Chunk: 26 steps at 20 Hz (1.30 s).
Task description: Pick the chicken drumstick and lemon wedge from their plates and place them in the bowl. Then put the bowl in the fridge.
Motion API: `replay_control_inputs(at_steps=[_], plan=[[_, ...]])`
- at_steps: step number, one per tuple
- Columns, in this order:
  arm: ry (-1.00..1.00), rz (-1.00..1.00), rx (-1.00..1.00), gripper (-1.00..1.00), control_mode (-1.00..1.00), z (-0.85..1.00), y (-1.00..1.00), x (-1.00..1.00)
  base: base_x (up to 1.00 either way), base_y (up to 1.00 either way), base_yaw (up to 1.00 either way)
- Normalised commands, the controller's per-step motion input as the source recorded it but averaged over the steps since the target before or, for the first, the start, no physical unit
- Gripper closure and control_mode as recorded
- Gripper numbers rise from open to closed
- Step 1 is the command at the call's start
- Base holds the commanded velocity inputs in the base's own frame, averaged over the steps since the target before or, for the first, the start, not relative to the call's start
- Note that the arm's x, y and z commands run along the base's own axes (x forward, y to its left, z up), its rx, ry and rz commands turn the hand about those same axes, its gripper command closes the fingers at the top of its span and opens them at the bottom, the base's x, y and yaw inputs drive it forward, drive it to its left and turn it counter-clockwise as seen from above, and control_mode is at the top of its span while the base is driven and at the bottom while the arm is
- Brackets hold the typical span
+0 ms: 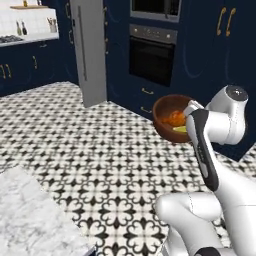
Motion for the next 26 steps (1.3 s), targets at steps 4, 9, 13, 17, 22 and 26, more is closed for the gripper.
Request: replay_control_inputs(at_steps=[4,9,13,17,22,26], plan=[[0.0,0.0,0.0,1.0,1.0,0.0,0.0,0.0,1.0,-0.44,0.18],[0.0,0.0,0.0,1.0,1.0,0.0,0.0,0.0,1.0,-0.02,0.3],[0.0,0.0,0.0,1.0,1.0,0.0,0.0,0.0,1.0,0.06,0.19],[0.0,0.0,0.0,1.0,1.0,0.0,0.0,0.0,1.0,0.38,0.08],[0.0,0.0,0.0,1.0,1.0,0.0,0.0,0.0,1.0,0.49,0.02],[0.0,0.0,0.0,1.0,1.0,0.0,0.0,0.0,1.0,0.63,0.0]])
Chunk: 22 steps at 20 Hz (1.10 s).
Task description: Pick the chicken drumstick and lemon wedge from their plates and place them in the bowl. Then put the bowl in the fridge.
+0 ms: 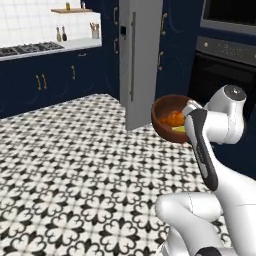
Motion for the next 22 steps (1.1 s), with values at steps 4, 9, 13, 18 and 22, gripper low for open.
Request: replay_control_inputs(at_steps=[4,9,13,18,22], plan=[[0.0,0.0,0.0,1.0,1.0,0.0,0.0,0.0,1.0,0.86,-0.02],[0.0,0.0,0.0,1.0,1.0,0.0,0.0,0.0,1.0,1.0,-0.18],[0.0,0.0,0.0,1.0,1.0,0.0,0.0,0.0,1.0,1.0,-0.31],[0.0,0.0,0.0,1.0,1.0,0.0,0.0,0.0,1.0,1.0,-0.34],[0.0,0.0,0.0,1.0,1.0,0.0,0.0,0.0,1.0,1.0,-0.35]])
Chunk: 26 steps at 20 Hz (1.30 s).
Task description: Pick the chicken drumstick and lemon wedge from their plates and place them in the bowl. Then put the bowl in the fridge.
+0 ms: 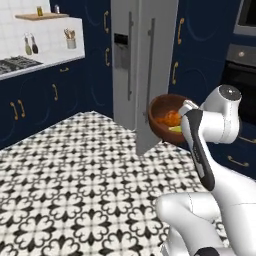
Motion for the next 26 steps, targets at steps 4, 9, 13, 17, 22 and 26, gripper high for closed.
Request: replay_control_inputs(at_steps=[4,9,13,17,22,26], plan=[[0.0,0.0,0.0,1.0,1.0,0.0,0.0,0.0,1.0,1.0,-0.31],[0.0,0.0,0.0,1.0,1.0,0.0,0.0,0.0,1.0,1.0,-0.29],[0.0,0.0,0.0,1.0,1.0,0.0,0.0,0.0,1.0,1.0,-0.3],[0.0,0.0,0.0,1.0,1.0,0.0,0.0,0.0,1.0,1.0,-0.31],[0.0,0.0,0.0,1.0,1.0,0.0,0.0,0.0,1.0,1.0,-0.32],[0.0,0.0,0.0,1.0,1.0,0.0,0.0,0.0,1.0,1.0,-0.34]])
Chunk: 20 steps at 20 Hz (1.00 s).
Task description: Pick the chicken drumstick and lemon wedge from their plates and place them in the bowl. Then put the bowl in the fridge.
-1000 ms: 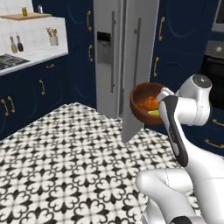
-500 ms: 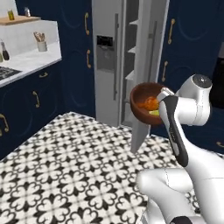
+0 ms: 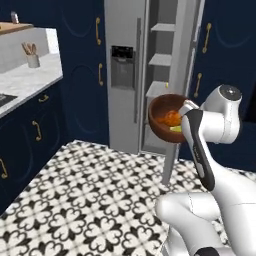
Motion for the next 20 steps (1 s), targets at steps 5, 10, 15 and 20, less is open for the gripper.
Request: replay_control_inputs(at_steps=[5,10,15,20], plan=[[0.0,0.0,0.0,1.0,1.0,0.0,0.0,0.0,1.0,1.0,-0.36],[0.0,0.0,0.0,1.0,1.0,0.0,0.0,0.0,1.0,1.0,-0.4],[0.0,0.0,0.0,1.0,1.0,0.0,0.0,0.0,1.0,1.0,-0.43],[0.0,0.0,0.0,1.0,1.0,0.0,0.0,0.0,0.92,0.94,-0.53]])
